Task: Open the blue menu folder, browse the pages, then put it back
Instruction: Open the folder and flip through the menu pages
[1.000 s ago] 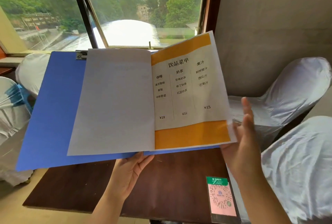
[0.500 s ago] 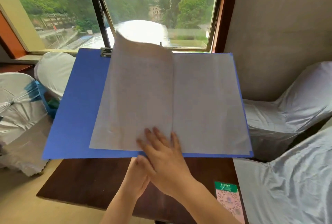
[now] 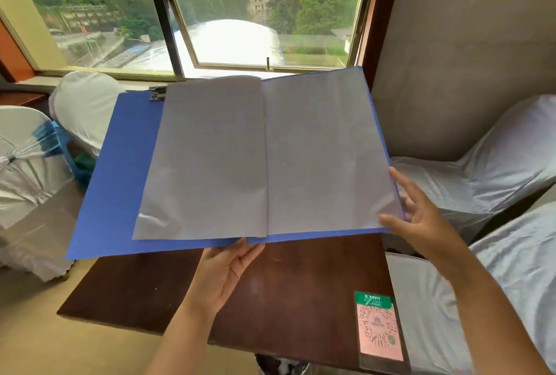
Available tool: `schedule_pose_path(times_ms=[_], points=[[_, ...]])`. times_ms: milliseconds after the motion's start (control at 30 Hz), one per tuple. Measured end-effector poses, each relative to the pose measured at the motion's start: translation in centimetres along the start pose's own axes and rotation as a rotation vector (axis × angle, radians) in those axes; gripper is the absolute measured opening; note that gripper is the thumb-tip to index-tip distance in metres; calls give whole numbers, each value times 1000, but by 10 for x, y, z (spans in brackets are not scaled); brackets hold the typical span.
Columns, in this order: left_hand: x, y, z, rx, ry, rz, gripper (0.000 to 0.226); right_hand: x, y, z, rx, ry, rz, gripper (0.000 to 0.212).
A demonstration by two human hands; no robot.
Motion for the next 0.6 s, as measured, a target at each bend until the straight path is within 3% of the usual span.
schedule_pose_path(times_ms=[100, 267, 400, 533, 600], points=[[0, 3, -1, 35, -11, 1, 33, -3, 4, -7, 122, -166, 15, 68], [0, 5, -5, 57, -5, -2, 33, -1, 3, -9, 165, -241, 38, 58], [-1, 6, -9, 69, 0, -6, 37, 1, 1, -10, 157, -199, 26, 43], [-1, 8, -6, 71, -6, 7, 33, 3, -2, -10, 55, -41, -55, 14], [-2, 9, -5, 53, -6, 4, 33, 3, -3, -7, 28, 5, -79, 9]])
Point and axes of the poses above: each hand's wrist, its own x-axis towards the middle knuckle, its own z-axis out of the palm, y = z × x, the point moved 7 cm from there along x, towards the middle knuckle, and after that the axes turned 7 degrees about y, right-handed, at the moved point
